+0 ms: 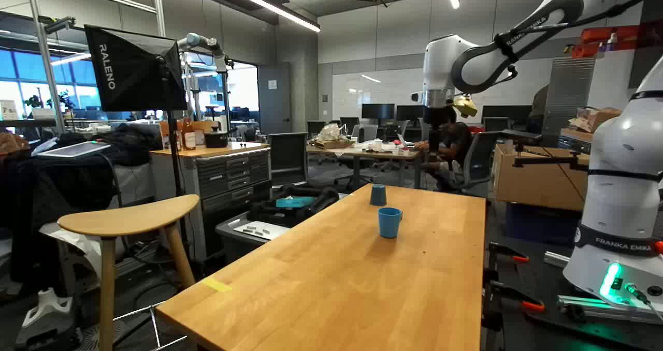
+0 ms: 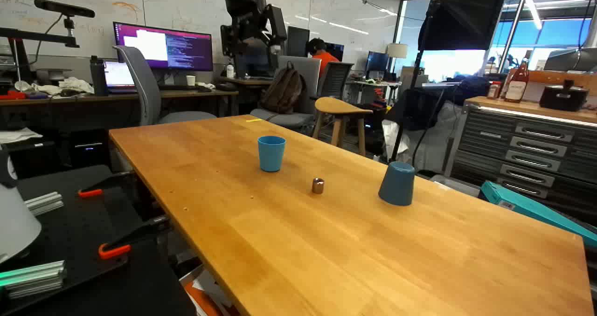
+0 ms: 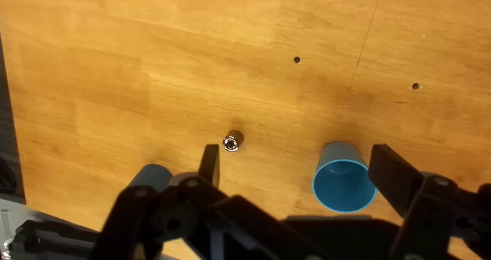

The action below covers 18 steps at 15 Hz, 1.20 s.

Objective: Put the silver stem cap in the light blue cup

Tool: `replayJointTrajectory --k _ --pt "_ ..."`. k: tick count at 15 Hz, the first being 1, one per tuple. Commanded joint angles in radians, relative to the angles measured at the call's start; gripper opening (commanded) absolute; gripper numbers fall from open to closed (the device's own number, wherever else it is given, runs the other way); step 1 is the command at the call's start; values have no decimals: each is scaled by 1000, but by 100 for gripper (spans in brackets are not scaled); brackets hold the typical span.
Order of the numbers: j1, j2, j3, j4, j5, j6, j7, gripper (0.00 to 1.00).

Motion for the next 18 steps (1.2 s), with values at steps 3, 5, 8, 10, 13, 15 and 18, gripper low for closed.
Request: replayJointTrajectory --k 3,5,8,10,13,15,18 --pt "10 -1 -9 6 -4 -3 3 100" --pt "10 -1 -9 6 -4 -3 3 100" --pt "10 -1 -9 6 -4 -3 3 100" --pt "10 -1 -9 6 -4 -3 3 100" --pt "-2 80 -10 63 14 6 59 100" --pt "-25 231 -35 163 39 28 120 100" --pt "-44 381 -73 278 85 13 182 100"
